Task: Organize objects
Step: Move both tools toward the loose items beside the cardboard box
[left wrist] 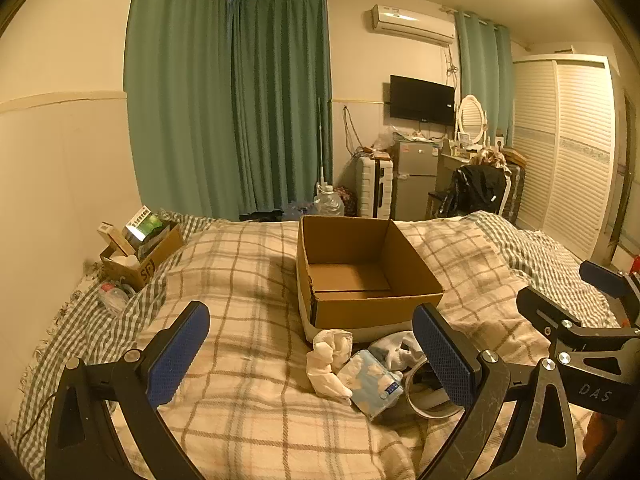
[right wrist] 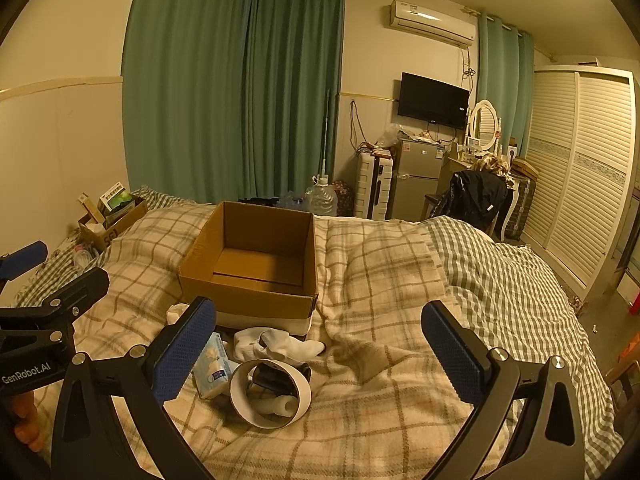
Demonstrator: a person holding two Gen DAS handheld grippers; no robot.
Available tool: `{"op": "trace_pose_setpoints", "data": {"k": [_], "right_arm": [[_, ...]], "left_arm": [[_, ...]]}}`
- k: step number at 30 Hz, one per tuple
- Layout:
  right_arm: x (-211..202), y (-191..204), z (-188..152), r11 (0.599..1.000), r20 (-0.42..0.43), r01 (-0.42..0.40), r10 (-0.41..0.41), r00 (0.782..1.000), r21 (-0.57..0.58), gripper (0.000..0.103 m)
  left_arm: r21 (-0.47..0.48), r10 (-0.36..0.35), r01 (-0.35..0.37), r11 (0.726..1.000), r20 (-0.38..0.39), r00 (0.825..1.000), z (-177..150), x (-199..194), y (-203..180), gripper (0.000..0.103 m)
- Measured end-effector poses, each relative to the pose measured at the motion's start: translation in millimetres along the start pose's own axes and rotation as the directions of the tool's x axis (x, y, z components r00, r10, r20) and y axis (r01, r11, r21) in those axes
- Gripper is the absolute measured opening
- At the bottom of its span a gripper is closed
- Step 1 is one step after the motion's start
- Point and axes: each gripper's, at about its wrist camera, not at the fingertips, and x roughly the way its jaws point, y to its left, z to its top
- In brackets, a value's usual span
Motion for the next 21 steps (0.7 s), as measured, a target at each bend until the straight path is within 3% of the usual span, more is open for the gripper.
{"op": "trace_pose_setpoints", "data": {"k": [14, 21], "right_arm": [[3.0, 3.5, -1.1, 1.0, -0.02, -0.011, 0.01, 1.0, -0.016, 0.103], [18.7, 10.4, -9.2, 0.998, -0.085, -0.034, 0.029, 0.996, -0.061, 0.103]], "left_arm": [[-0.013, 0.003, -0.003, 1.0, -0.028, 1.0, -2.0, 4.9, 3.4, 0.103], [-0.017, 0.041, -0.044, 0.999, -0.134, 0.99, -13.5, 30.6, 12.2, 0.103]]}}
